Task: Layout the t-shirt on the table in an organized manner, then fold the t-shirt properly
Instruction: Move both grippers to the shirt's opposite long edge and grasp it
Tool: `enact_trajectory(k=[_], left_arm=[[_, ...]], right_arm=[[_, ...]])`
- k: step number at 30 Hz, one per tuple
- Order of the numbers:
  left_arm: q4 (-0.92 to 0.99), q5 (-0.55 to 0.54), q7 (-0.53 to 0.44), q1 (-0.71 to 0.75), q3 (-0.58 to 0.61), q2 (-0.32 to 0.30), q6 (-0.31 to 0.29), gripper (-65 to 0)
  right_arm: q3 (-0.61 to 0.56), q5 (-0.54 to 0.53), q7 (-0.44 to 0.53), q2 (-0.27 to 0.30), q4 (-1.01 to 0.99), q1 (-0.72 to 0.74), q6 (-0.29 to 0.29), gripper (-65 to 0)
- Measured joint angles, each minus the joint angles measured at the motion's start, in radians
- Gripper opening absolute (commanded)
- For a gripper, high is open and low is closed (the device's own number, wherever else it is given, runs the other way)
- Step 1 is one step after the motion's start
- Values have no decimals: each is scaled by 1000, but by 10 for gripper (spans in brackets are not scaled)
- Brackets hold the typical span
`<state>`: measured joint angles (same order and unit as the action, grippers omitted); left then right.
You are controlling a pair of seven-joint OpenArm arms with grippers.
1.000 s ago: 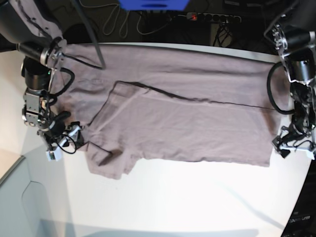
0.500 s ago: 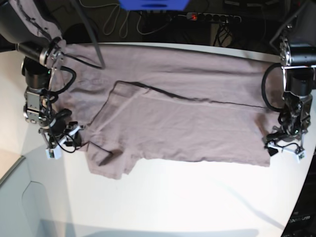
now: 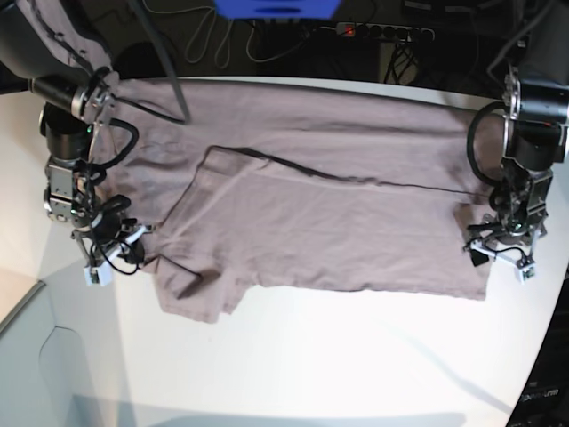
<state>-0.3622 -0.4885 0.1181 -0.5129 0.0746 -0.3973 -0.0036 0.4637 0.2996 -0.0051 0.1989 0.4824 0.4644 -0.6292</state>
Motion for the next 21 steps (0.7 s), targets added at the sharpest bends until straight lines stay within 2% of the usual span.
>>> enact_trajectory(k=[2, 7, 8, 14, 15, 17, 20, 21], left_arm=[[0, -3, -6, 1, 6, 3, 0, -147], [0, -3, -15, 0, 6, 24, -5, -396], [0, -3, -15, 0, 6, 26, -8, -428], [0, -3, -16, 1, 6, 26, -8, -493], [0, -3, -18, 1, 6, 26, -8, -530], [0, -4, -18, 2, 6, 26, -8, -650], [-7, -6, -23, 12, 6, 26, -8, -635], [-13, -6, -31, 18, 6, 26, -8, -650]], right_arm=[[0, 0, 0, 0, 0, 0, 0, -650], [0, 0, 0, 0, 0, 0, 0, -650], [0, 0, 0, 0, 0, 0, 0, -650], [0, 0, 0, 0, 0, 0, 0, -650], [0, 0, 0, 0, 0, 0, 0, -650], [0, 0, 0, 0, 0, 0, 0, -650], [0, 0, 0, 0, 0, 0, 0, -650], [0, 0, 0, 0, 0, 0, 0, -650]])
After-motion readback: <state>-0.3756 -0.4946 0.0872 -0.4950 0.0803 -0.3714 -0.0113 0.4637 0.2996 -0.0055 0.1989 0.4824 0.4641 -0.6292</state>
